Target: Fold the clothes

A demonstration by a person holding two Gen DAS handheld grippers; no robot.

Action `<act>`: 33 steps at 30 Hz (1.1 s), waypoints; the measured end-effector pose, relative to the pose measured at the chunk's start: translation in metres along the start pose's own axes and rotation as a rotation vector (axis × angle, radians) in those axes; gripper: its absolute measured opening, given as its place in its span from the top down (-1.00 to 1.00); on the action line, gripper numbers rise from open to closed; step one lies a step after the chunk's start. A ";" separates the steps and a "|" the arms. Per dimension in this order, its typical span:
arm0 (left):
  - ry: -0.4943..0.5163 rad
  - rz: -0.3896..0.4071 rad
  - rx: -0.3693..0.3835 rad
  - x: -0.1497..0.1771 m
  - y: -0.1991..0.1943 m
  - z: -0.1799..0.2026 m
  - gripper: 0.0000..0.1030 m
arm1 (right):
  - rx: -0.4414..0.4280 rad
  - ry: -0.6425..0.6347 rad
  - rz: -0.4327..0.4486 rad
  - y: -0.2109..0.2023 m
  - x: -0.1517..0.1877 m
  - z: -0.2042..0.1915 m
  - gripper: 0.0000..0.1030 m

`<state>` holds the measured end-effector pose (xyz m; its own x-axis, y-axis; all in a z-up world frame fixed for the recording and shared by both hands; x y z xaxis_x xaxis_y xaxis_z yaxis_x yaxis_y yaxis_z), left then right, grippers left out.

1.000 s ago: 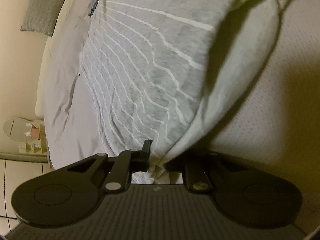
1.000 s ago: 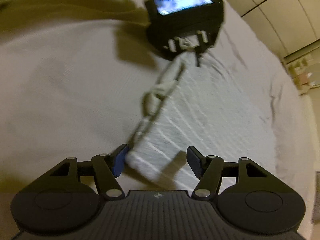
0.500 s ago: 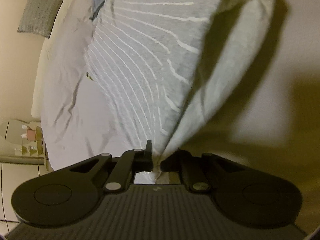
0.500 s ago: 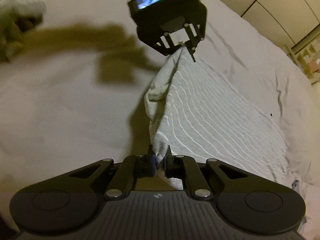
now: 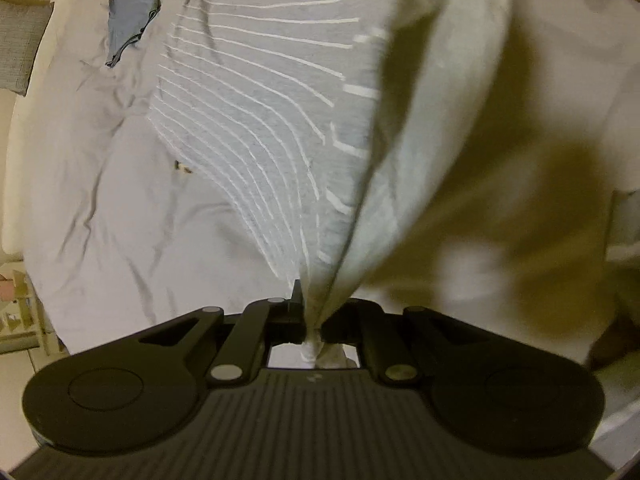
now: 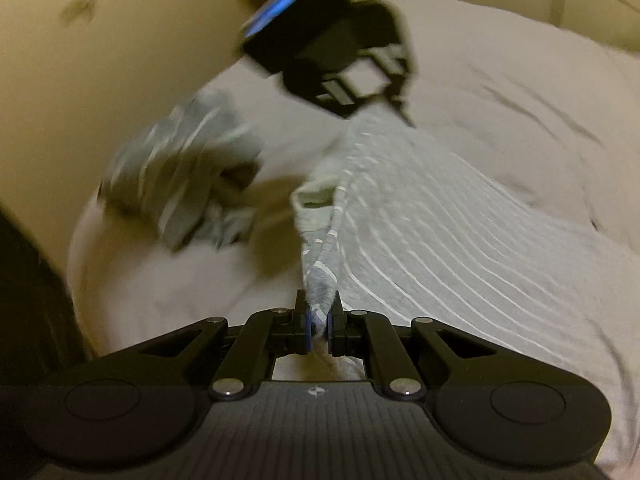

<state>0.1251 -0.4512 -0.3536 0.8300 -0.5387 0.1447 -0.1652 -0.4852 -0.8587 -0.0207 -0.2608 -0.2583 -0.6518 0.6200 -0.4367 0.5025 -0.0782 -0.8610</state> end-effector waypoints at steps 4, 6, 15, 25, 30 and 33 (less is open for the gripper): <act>0.001 0.010 -0.036 -0.026 0.010 -0.065 0.92 | 0.055 0.218 0.118 -0.041 0.002 0.068 0.85; 0.012 0.027 -0.055 -0.053 0.025 -0.108 0.92 | 0.097 0.325 0.158 -0.055 0.015 0.107 0.85; 0.064 0.076 0.045 -0.194 0.142 -0.226 0.89 | 0.214 0.780 0.216 -0.057 0.121 0.275 0.85; -0.066 0.100 0.192 -0.249 0.227 -0.259 0.36 | 0.163 1.112 0.215 -0.023 0.199 0.344 0.73; -0.403 0.103 0.227 -0.212 0.230 -0.305 0.37 | 0.176 1.163 0.222 -0.028 0.208 0.342 0.49; -0.551 0.109 0.240 -0.188 0.225 -0.316 0.37 | 0.180 1.158 0.229 -0.031 0.205 0.337 0.49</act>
<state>-0.2366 -0.6767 -0.4191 0.9790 -0.1103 -0.1713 -0.1938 -0.2441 -0.9502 -0.3610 -0.3943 -0.4094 0.3885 0.9056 -0.1700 0.3934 -0.3299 -0.8581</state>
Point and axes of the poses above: each gripper's, at about its wrist camera, not at the fingertips, and y roughly the way its jaws point, z to its right, x to its underside, the point moved 8 cm from there along y, roughly the way its jaws point, and after that the axes turned 6 degrees about -z, right-handed, at the moved point
